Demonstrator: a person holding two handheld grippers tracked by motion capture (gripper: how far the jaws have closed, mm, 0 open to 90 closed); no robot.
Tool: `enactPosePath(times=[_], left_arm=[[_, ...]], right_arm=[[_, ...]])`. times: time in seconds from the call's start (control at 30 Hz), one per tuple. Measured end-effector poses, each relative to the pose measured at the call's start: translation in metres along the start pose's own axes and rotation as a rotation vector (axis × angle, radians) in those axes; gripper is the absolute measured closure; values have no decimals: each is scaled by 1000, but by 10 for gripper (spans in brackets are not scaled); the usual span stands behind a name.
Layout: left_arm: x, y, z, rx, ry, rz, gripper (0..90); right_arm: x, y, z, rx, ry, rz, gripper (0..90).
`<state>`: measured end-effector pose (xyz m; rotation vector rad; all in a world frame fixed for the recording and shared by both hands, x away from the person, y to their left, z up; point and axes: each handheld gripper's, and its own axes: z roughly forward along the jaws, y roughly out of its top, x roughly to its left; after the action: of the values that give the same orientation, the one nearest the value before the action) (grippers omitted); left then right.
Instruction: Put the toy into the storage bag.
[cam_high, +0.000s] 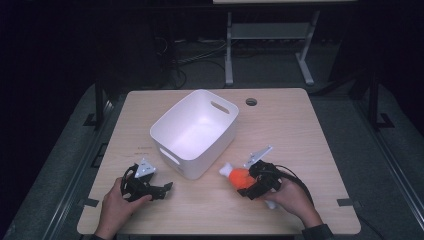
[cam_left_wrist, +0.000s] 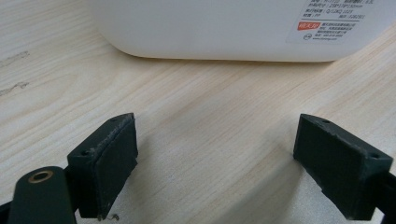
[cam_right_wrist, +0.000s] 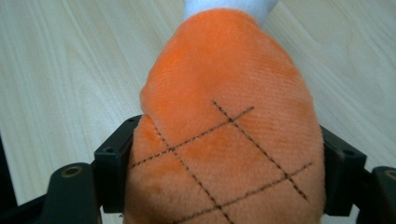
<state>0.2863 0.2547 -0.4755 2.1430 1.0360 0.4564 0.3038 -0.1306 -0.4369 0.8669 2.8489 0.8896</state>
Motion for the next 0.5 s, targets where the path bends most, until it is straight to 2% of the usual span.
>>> enactPosePath(times=[0.5], left_arm=[[0,0,0,-4,0,-5,127]], right_arm=[[-5,9,-24,-37,24,-57,234]])
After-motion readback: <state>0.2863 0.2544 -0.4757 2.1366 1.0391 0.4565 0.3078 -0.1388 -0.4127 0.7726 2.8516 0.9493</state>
